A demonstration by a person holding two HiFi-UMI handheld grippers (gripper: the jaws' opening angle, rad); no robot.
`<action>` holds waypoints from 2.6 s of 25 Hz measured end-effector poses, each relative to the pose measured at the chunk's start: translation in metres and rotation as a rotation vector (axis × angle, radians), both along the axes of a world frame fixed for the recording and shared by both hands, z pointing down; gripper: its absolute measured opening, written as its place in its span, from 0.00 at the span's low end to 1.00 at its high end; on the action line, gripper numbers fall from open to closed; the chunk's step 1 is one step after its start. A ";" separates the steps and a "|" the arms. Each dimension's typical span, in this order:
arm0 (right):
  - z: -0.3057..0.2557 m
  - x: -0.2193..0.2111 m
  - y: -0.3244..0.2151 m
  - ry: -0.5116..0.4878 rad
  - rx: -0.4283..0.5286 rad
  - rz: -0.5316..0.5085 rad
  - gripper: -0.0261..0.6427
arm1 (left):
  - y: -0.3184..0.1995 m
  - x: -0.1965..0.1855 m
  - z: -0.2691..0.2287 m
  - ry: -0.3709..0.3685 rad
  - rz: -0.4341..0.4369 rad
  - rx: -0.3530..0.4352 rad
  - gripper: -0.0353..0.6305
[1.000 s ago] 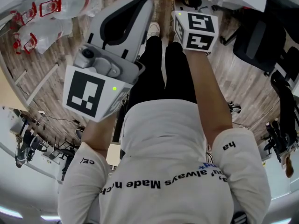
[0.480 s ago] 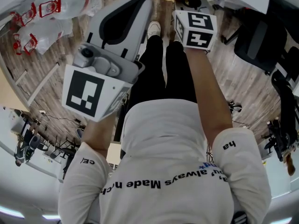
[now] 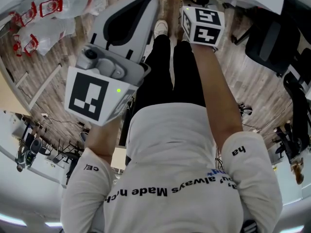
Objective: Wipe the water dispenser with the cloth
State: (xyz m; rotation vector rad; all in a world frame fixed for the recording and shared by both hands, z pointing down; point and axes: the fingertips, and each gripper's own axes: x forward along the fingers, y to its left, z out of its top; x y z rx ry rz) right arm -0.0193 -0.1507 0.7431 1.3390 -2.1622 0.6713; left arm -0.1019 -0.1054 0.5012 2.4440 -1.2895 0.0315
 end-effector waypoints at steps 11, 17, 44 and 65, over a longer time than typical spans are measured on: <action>0.029 -0.004 -0.001 0.002 -0.045 0.028 0.14 | -0.002 -0.004 0.014 0.003 -0.004 -0.024 0.08; 0.046 -0.008 -0.003 0.010 -0.061 0.036 0.14 | -0.002 -0.006 0.021 0.004 -0.004 -0.040 0.08; 0.134 0.002 -0.007 0.159 -0.089 0.018 0.14 | 0.012 -0.011 0.045 0.002 -0.006 -0.076 0.08; 0.089 0.021 0.034 0.139 -0.073 -0.090 0.14 | 0.021 0.003 0.003 0.000 0.029 -0.018 0.08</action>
